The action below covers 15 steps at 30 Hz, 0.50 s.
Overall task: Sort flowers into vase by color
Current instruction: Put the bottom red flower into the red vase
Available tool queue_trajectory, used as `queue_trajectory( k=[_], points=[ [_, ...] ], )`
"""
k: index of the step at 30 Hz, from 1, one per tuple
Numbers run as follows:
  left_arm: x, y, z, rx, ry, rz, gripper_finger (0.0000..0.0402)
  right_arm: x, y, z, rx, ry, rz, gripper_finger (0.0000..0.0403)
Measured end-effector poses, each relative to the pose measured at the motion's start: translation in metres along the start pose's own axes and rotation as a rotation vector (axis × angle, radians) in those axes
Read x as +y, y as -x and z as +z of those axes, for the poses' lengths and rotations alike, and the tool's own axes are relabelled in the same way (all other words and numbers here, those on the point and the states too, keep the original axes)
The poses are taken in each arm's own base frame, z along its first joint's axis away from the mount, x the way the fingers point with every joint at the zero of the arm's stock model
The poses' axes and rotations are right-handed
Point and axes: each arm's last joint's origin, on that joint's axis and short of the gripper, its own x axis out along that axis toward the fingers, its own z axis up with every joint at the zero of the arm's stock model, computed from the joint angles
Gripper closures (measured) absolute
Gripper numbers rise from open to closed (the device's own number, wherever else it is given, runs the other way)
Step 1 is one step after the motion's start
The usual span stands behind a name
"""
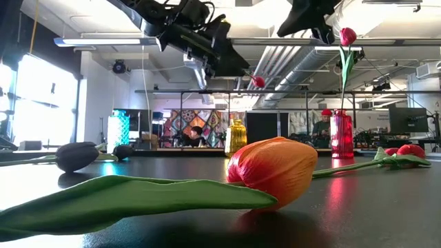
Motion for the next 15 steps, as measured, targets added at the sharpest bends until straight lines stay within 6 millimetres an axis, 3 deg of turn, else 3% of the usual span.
queue_trajectory(
  k=[5, 15],
  points=[
    [-0.005, 0.013, 0.011, -0.037, 0.131, -0.007, 0.0238, -0.012, 0.001, 0.009, -0.040, -0.027, -0.044, 0.0403],
    [-0.021, 0.056, 0.027, -0.008, 0.136, -0.006, 0.0239, -0.024, 0.014, 0.020, -0.073, -0.010, 0.013, 0.0403]
  ],
)
